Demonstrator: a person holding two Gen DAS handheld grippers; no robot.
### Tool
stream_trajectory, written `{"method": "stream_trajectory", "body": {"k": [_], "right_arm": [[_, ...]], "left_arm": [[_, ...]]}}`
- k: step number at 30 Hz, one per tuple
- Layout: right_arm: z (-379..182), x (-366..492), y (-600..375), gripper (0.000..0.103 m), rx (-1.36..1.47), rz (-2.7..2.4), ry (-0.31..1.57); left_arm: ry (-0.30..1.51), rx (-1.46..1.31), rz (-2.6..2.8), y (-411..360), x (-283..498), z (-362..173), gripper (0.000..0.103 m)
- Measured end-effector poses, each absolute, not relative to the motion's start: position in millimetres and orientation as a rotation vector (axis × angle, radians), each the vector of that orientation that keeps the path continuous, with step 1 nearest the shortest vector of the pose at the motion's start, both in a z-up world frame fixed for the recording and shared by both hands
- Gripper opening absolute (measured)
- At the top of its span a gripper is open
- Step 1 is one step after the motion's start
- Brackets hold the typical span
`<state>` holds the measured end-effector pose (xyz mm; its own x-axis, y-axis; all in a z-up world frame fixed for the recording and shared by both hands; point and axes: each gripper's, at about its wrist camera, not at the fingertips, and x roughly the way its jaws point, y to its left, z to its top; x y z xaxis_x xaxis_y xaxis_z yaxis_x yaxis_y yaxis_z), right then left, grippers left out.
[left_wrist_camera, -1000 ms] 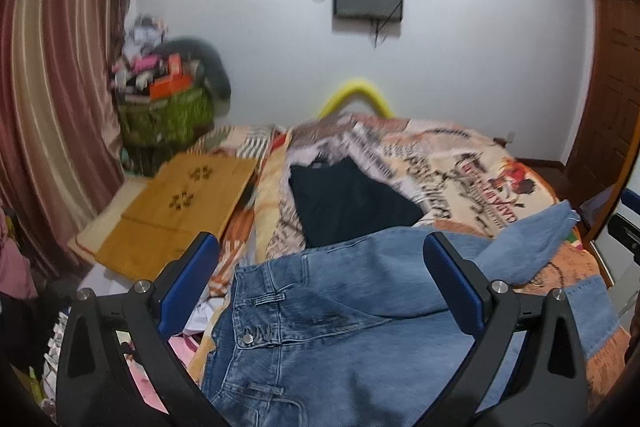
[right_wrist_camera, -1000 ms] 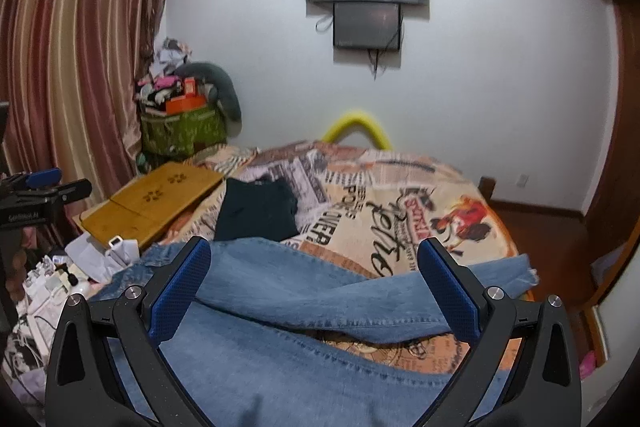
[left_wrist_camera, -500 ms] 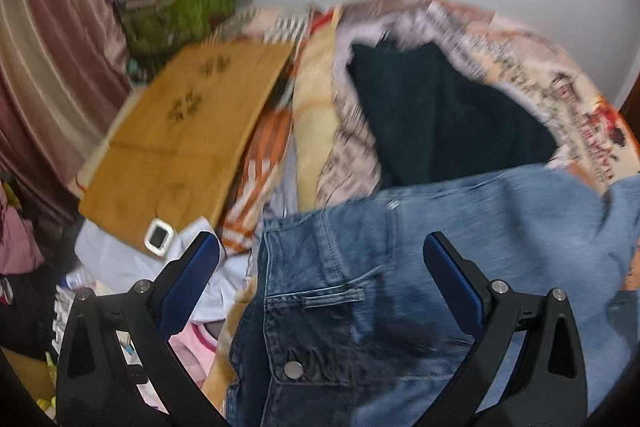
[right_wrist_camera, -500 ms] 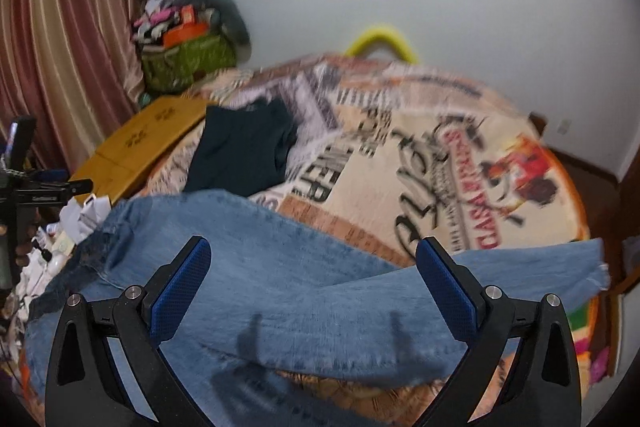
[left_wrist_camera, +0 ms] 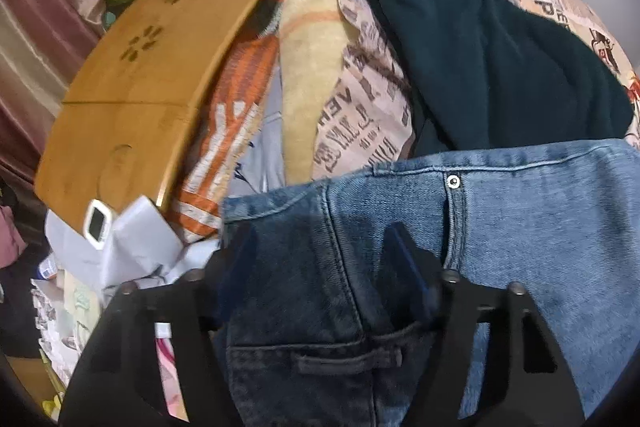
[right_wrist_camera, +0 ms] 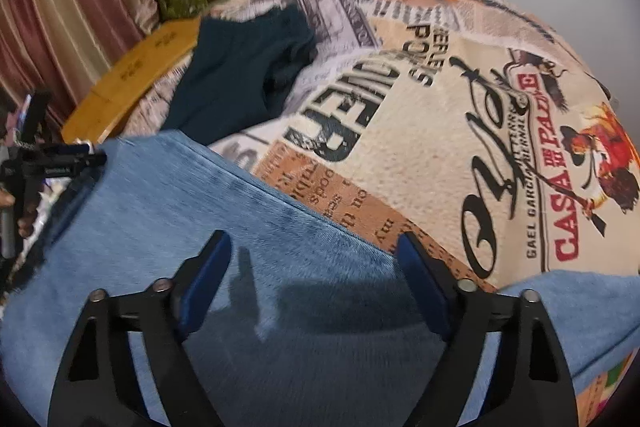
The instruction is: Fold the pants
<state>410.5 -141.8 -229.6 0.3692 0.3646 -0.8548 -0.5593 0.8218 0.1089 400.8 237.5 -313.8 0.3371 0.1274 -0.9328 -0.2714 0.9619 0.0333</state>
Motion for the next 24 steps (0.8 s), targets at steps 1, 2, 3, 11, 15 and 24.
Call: {"method": "stream_trajectory", "body": {"k": [1, 2, 3, 11, 15, 24], "right_arm": [[-235, 413, -141, 0.068, -0.224, 0.595, 1.047], [-239, 414, -140, 0.067, -0.234, 0.592, 1.052], [-242, 413, -140, 0.067, -0.238, 0.593, 1.038], [-240, 402, -149, 0.017, -0.254, 0.594, 1.014], [-238, 400, -148, 0.007, -0.293, 0.588, 1.01], [-165, 382, -166, 0.006, -0.222, 0.528, 0.816]], "left_arm": [[1.205, -0.168, 0.252, 239, 402, -318, 0.055], [1.205, -0.201, 0.242, 241, 401, -321, 0.053], [1.196, -0.229, 0.24, 242, 400, -323, 0.05], [1.192, -0.206, 0.228, 235, 400, -309, 0.013], [1.13, -0.155, 0.243, 227, 398, -285, 0.009], [0.877, -0.173, 0.263, 223, 368, -189, 0.008]]}}
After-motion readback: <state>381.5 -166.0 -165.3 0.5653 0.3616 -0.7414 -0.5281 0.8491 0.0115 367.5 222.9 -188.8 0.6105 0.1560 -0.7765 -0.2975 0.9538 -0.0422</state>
